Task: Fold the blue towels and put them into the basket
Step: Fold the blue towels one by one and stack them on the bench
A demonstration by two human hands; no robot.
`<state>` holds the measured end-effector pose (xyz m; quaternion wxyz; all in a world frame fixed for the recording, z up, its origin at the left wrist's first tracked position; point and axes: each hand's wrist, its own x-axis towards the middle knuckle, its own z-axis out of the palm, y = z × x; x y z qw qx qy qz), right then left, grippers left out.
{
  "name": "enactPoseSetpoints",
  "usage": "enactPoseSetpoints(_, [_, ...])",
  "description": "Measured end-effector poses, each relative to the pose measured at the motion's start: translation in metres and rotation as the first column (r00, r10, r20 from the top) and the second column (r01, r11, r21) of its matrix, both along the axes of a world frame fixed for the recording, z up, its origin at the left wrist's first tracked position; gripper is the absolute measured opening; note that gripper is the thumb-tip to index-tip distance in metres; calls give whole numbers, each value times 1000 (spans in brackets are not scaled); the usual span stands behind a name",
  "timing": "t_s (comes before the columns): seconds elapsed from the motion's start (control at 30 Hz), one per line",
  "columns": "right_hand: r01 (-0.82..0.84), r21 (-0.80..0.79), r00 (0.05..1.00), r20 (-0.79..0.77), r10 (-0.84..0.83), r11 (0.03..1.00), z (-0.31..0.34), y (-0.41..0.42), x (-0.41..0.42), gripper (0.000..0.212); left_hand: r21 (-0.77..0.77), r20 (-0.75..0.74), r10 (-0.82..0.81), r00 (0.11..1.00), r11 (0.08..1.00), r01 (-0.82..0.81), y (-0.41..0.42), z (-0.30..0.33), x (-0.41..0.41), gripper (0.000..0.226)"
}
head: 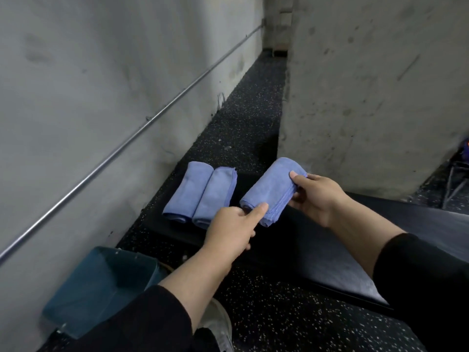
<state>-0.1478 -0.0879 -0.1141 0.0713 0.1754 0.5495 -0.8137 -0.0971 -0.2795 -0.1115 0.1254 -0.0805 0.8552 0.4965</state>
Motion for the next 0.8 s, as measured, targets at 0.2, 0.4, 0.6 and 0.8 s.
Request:
enactPoseSetpoints(0.2, [-105,316,995,31,100,943,-25,-35,-32,10,-586,-321,-242,916,810,9,-28,16,-20,34])
enactPoseSetpoints(0.4, [-110,553,993,33,110,826,-51,-56,-53,14,-865,-145,-648,747,450,223,-23,1,-28,12])
enactPoseSetpoints(0.6, [-87,901,976,-8,217,426,-59,-55,-57,29,-873,-29,-675,737,376,311,-28,-5,-30,15])
enactPoseSetpoints(0.8, [130,900,969,-204,140,416,-48,-38,-54,34,-846,-68,-635,770,445,292,-19,3,-35,15])
